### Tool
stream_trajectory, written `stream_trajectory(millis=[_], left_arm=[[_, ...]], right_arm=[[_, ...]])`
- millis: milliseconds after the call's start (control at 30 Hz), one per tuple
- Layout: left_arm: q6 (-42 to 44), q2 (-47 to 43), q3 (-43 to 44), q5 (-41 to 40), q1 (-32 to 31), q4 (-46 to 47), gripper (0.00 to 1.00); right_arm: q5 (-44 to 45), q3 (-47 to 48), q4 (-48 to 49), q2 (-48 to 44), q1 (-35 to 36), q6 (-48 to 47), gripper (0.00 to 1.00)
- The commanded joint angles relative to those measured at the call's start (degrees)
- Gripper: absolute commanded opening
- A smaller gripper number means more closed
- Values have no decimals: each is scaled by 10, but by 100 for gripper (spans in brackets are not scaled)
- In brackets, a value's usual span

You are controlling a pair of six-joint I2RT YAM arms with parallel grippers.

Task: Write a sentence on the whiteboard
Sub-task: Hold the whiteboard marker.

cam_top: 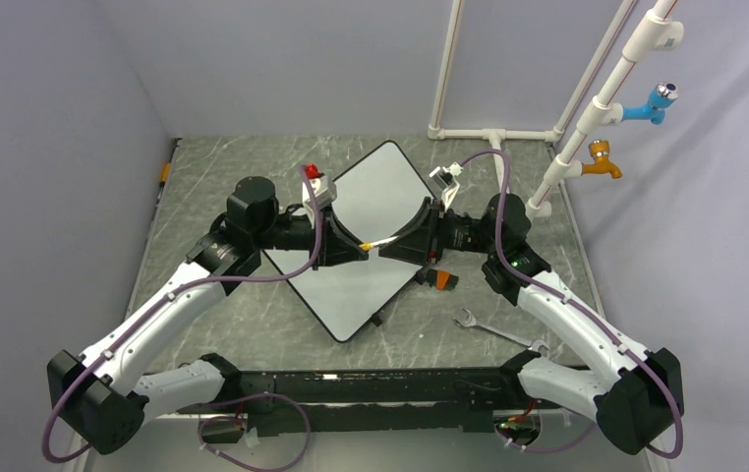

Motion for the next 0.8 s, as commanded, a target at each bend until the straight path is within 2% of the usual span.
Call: stream_trajectory(millis=[0,300,767], left_arm=[[21,-18,3,-27,-2,-26,0],[16,-45,-8,-39,-2,-26,0],[3,-25,-13,-1,-2,1,0]], right_arm=[[-8,29,43,-11,4,2,37],[-7,27,56,-18,4,12,43],[-9,32,53,-1,12,7,41]])
